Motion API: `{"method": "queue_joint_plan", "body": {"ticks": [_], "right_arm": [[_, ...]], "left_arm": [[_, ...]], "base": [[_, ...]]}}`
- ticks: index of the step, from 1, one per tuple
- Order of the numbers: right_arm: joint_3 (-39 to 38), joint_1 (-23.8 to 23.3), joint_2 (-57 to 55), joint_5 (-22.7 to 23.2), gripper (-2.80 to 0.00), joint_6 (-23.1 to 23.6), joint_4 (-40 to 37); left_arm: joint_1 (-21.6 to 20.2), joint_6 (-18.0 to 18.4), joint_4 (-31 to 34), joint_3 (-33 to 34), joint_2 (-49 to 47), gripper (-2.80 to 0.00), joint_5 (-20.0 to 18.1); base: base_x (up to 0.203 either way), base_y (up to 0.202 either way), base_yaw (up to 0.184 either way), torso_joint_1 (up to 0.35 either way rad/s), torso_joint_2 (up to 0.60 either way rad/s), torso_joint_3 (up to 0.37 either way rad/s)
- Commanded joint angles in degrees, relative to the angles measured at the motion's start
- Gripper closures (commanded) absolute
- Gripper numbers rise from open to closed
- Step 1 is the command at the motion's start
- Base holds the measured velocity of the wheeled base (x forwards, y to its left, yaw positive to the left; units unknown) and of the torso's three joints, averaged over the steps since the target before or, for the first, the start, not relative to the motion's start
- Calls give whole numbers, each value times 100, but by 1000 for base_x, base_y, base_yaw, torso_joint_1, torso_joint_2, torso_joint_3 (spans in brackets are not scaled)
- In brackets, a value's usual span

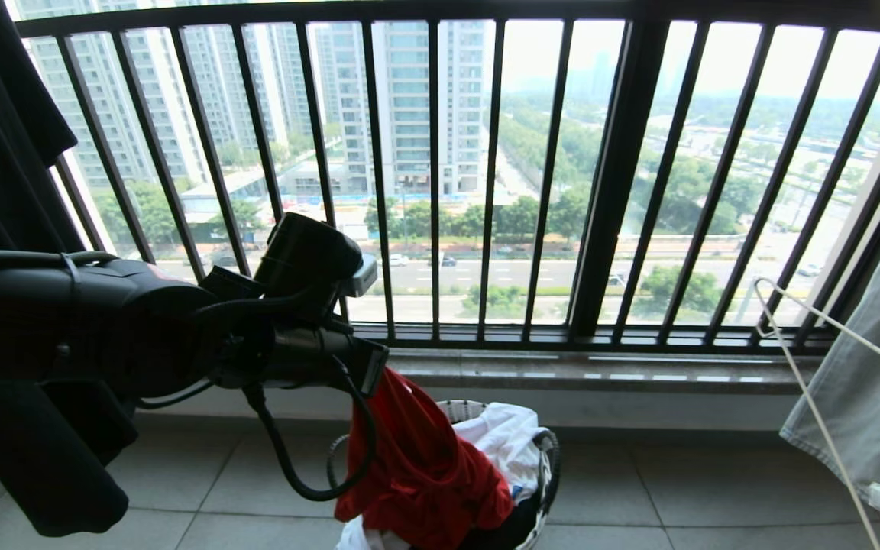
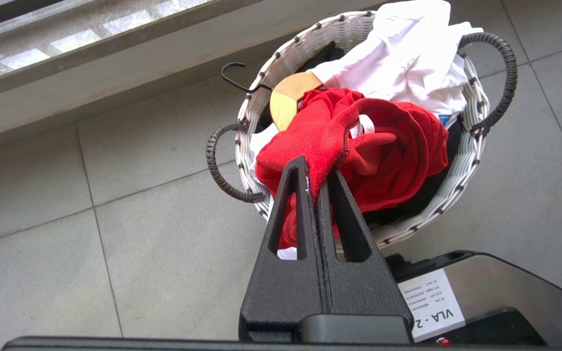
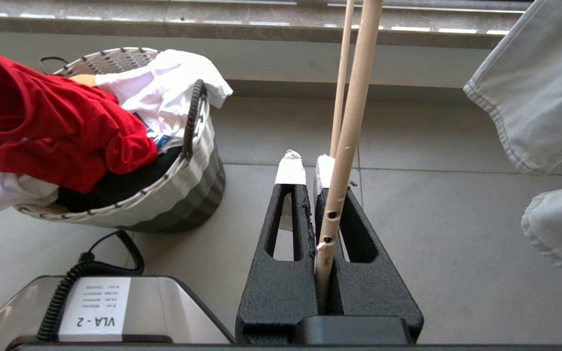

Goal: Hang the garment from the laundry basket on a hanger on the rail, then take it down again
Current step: Pick up clothes from the basket, then hang the clothes on the clothes rack

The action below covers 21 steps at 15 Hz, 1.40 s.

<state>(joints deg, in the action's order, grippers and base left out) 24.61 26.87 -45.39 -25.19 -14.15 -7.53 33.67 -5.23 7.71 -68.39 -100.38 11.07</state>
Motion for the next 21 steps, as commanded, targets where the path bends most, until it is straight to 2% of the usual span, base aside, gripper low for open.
{"method": "queue_joint_plan", "body": {"ticks": [1,4,6,9,11,12,15,21], "right_arm": [[0,3,-15,-13,0,-8,-3],[-9,3,-15,-13,0,-8,-6],[3,3,-62,17,0,-8,-3],[209,3,-109,376,0,0,-21],[281,6,-259,642,0,59,-41],[310,32,-287,791,0,239,-31],[504,41,-411,1743,0,301,-84],[757,61,-903,4003,0,359,-500]], "left_arm": [[-1,3,8,77,36,0,-34],[-45,13,3,168,203,0,-504],[-83,13,3,168,205,0,-518],[-95,23,2,168,420,0,-511],[-97,270,6,-64,496,0,-509],[-109,446,34,-263,518,0,-509],[-115,875,453,-858,536,0,-505],[-115,951,592,-1392,334,0,-408]], "base": [[0,0,0,-2,-47,2],[0,0,0,4,-2,45],[0,0,0,7,16,44],[0,0,0,0,0,0],[0,0,0,0,0,0],[0,0,0,0,0,0],[0,0,0,0,0,0],[0,0,0,0,0,0]]}}
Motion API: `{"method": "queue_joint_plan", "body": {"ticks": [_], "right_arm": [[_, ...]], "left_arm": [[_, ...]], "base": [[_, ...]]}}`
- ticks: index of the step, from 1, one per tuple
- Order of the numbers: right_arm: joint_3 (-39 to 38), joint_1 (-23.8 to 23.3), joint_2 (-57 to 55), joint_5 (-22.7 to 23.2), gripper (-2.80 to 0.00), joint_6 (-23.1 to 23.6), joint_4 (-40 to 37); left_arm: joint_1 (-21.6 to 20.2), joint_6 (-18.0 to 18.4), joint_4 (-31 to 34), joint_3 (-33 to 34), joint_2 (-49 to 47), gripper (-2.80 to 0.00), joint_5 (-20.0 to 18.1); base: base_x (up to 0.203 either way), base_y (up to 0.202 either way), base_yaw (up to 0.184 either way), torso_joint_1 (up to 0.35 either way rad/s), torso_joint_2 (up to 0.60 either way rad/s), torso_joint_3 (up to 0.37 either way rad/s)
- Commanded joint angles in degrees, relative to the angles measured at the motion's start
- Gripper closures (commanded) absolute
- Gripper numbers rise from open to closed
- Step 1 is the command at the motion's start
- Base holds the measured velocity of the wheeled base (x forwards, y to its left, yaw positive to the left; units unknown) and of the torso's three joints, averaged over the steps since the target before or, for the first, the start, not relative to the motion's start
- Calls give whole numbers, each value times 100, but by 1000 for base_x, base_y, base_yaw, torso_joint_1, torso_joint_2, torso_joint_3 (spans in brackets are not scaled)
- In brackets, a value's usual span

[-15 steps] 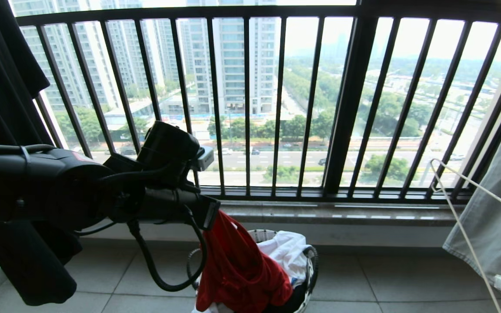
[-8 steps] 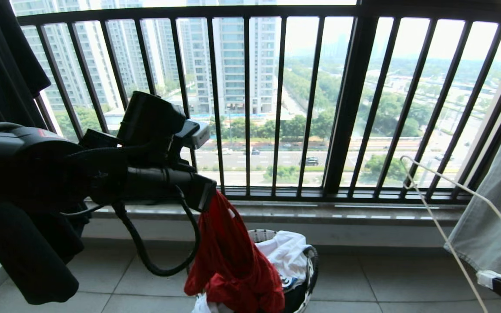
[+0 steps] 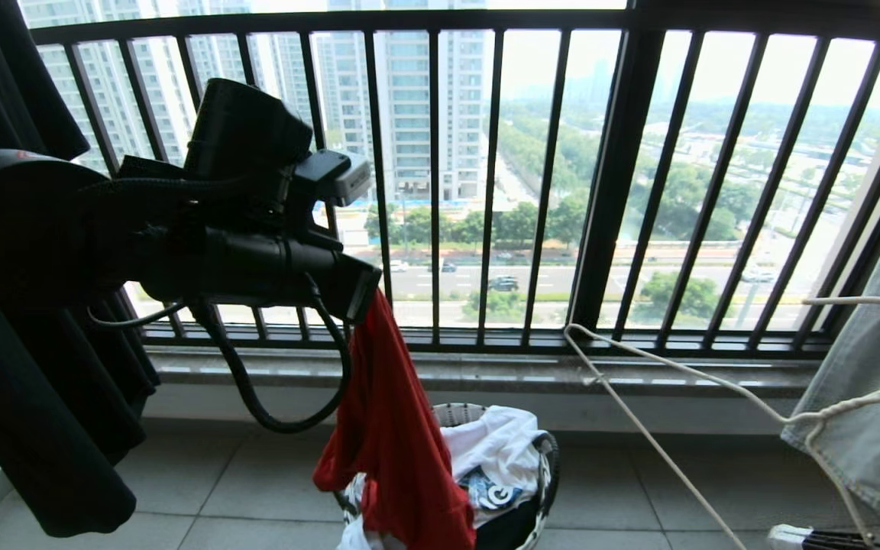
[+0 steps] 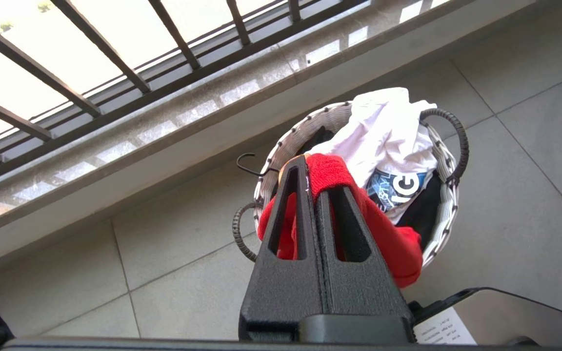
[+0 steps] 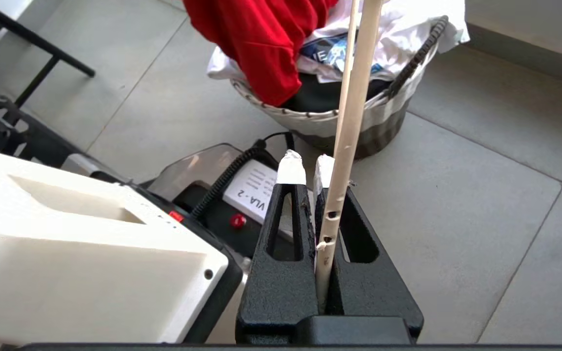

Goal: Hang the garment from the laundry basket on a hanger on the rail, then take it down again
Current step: Hang the clothes on the clothes rack

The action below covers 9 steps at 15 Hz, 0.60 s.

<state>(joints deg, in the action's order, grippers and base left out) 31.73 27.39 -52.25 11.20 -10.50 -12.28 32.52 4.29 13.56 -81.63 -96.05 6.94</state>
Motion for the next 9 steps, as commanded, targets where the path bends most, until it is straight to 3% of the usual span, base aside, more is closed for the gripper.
{"method": "queue_joint_plan", "body": {"ticks": [1,4,9], "right_arm": [[109,11,-335,633,0,-6,-58],[455,64,-821,1172,0,-5,-87],[1032,702,-1507,1275,0,-12,-86]], "left_arm": [[0,1,1,-100,-170,0,113],[0,-2,-12,-307,-555,0,544],[-6,-243,-19,-1012,-1373,0,1269]], "base": [[0,0,0,0,0,0],[0,0,0,0,0,0],[0,0,0,0,0,0]]}}
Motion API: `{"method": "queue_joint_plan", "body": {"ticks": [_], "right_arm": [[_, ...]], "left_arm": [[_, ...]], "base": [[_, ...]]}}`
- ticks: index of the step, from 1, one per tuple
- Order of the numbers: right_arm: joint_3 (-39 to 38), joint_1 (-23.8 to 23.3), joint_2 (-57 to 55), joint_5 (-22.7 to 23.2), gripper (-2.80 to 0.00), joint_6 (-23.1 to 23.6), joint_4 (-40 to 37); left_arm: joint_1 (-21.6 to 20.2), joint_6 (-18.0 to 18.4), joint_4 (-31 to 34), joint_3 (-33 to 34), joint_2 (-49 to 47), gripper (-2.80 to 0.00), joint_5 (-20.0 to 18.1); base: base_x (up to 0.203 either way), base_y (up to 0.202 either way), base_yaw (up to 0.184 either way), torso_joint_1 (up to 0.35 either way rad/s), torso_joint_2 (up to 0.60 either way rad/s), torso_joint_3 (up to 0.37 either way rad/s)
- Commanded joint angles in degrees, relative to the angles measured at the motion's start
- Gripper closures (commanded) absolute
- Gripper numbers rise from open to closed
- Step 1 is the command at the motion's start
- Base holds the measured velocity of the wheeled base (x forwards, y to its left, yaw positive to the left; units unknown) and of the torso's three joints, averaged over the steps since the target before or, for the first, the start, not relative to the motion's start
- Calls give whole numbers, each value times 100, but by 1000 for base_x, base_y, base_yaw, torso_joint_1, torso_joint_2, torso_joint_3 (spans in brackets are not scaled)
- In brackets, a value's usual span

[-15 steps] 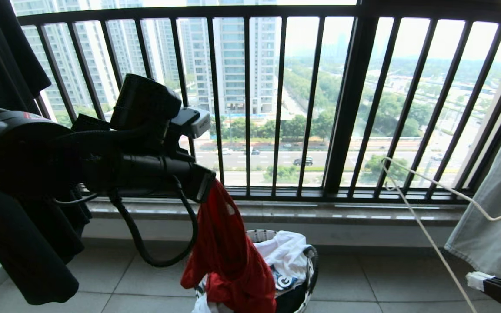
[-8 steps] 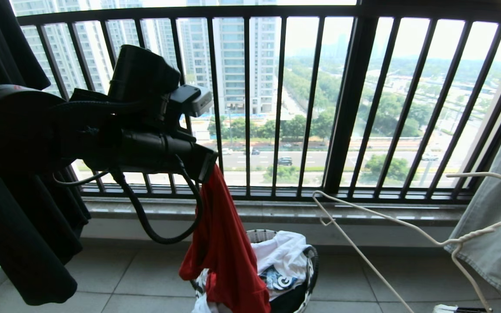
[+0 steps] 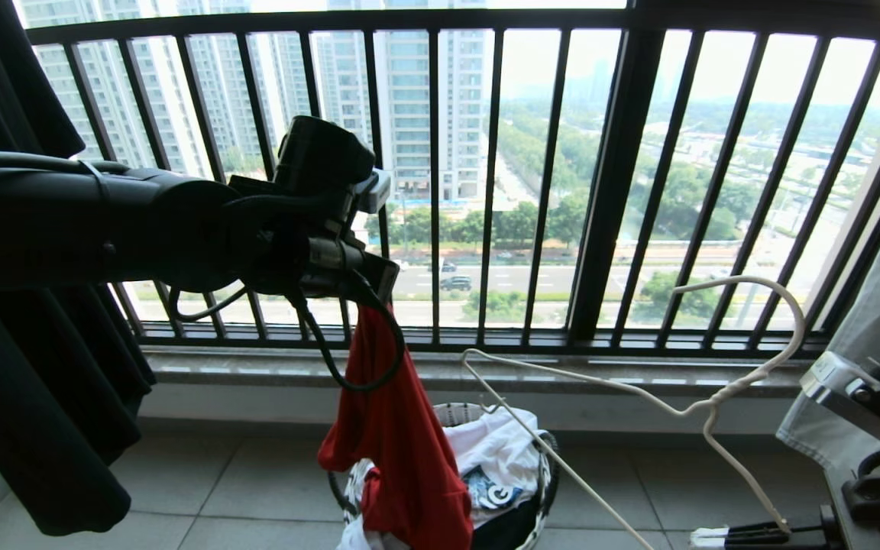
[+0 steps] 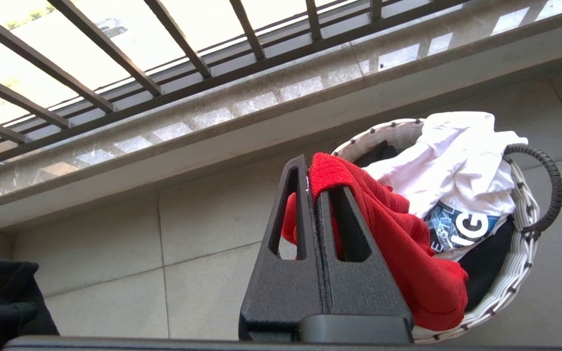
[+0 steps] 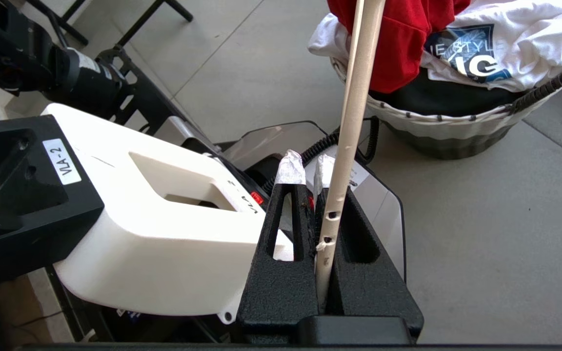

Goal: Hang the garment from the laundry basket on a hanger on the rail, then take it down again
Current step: Hang the clothes on the clothes rack

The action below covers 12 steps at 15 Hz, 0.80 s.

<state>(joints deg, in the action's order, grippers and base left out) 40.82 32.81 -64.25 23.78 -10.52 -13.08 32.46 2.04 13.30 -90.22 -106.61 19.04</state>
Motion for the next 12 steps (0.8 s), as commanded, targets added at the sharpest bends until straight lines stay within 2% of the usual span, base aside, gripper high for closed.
{"method": "queue_joint_plan", "body": {"ticks": [1,5,8,12], "right_arm": [[218,297,-431,26,0,-11,5],[745,539,-793,52,0,-53,33],[1015,651,-881,56,0,-171,48],[1322,656,-1179,56,0,-237,60]], "left_arm": [[4,-126,13,-273,-401,0,100],[6,-318,32,-330,-343,0,42],[17,-521,60,-230,-4,0,-526],[109,-667,382,-220,317,0,-603]], "base": [[0,0,0,0,0,0],[0,0,0,0,0,0],[0,0,0,0,0,0],[0,0,0,0,0,0]]}}
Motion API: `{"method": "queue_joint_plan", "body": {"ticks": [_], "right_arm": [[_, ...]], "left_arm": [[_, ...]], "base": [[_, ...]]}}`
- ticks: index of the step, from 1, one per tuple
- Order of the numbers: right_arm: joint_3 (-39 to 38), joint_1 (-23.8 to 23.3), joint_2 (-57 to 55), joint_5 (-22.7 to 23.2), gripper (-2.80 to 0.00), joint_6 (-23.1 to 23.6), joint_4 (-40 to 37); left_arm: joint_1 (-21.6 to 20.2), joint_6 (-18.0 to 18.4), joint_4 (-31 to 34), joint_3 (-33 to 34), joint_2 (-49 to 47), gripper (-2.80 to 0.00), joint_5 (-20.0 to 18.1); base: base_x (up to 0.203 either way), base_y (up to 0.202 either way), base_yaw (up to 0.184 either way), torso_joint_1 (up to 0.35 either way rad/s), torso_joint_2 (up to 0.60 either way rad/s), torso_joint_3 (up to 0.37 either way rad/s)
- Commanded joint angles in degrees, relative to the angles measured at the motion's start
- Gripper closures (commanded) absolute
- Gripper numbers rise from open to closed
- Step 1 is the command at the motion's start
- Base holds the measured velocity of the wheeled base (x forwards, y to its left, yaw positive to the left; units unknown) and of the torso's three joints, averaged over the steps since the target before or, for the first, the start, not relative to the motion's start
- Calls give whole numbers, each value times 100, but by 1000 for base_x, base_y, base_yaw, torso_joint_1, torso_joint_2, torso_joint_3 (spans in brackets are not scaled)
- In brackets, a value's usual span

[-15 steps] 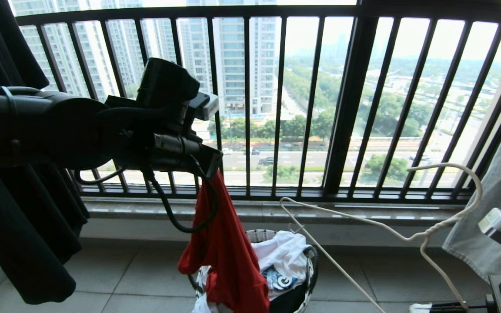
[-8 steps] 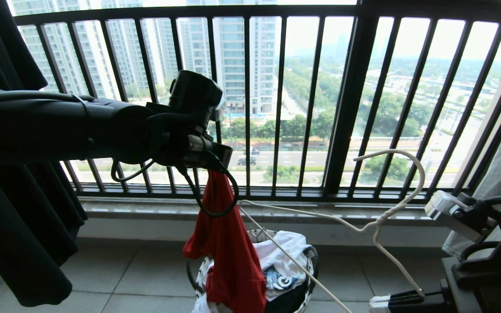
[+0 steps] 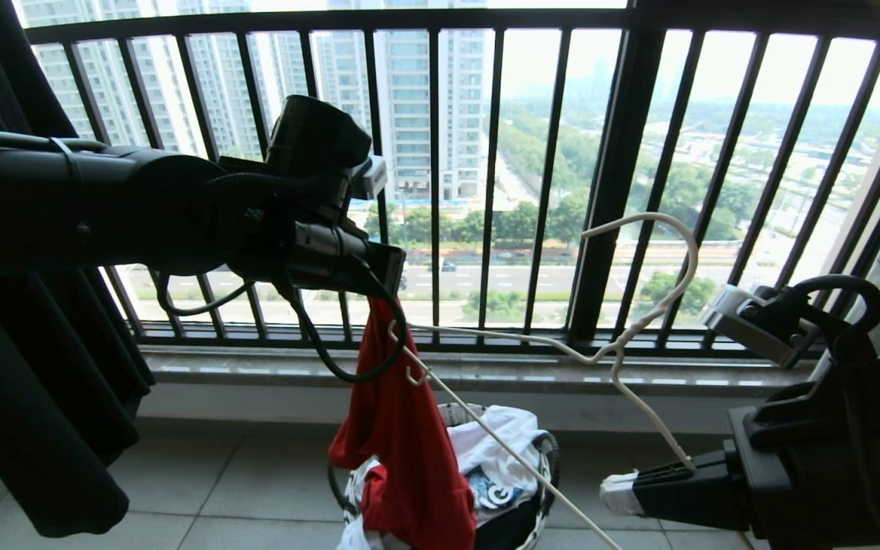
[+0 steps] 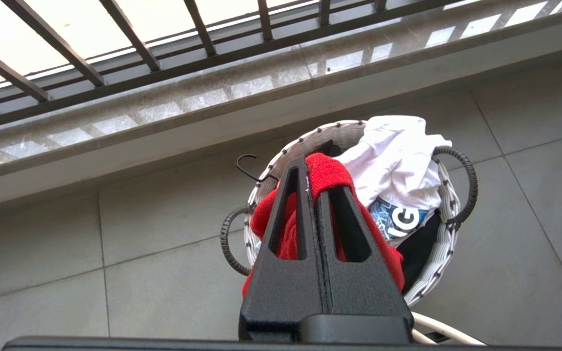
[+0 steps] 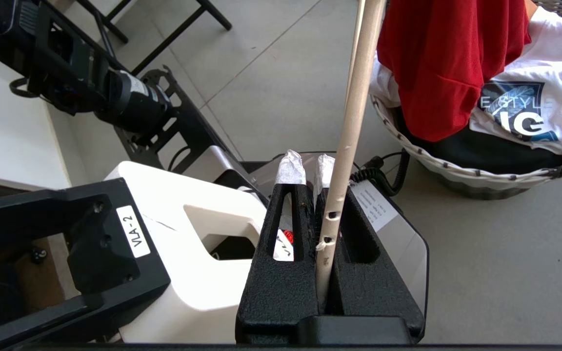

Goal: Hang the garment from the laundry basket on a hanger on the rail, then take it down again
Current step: Hang the clothes on the clothes rack

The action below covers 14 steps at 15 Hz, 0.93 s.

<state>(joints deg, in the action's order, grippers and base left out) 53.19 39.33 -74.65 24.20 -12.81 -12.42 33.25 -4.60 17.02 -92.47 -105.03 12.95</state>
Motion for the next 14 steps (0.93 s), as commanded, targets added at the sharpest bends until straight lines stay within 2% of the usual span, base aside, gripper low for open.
{"method": "queue_joint_plan", "body": {"ticks": [1,8,14], "right_arm": [[141,5,-183,15,0,-20,-6],[466,101,-340,-41,0,-134,-6],[535,75,-410,-486,0,-98,117]], "left_arm": [[51,-6,51,9,213,0,6],[222,-15,195,161,571,0,6],[225,3,206,517,993,0,6]], "base": [[0,0,0,0,0,0],[0,0,0,0,0,0],[0,0,0,0,0,0]]}}
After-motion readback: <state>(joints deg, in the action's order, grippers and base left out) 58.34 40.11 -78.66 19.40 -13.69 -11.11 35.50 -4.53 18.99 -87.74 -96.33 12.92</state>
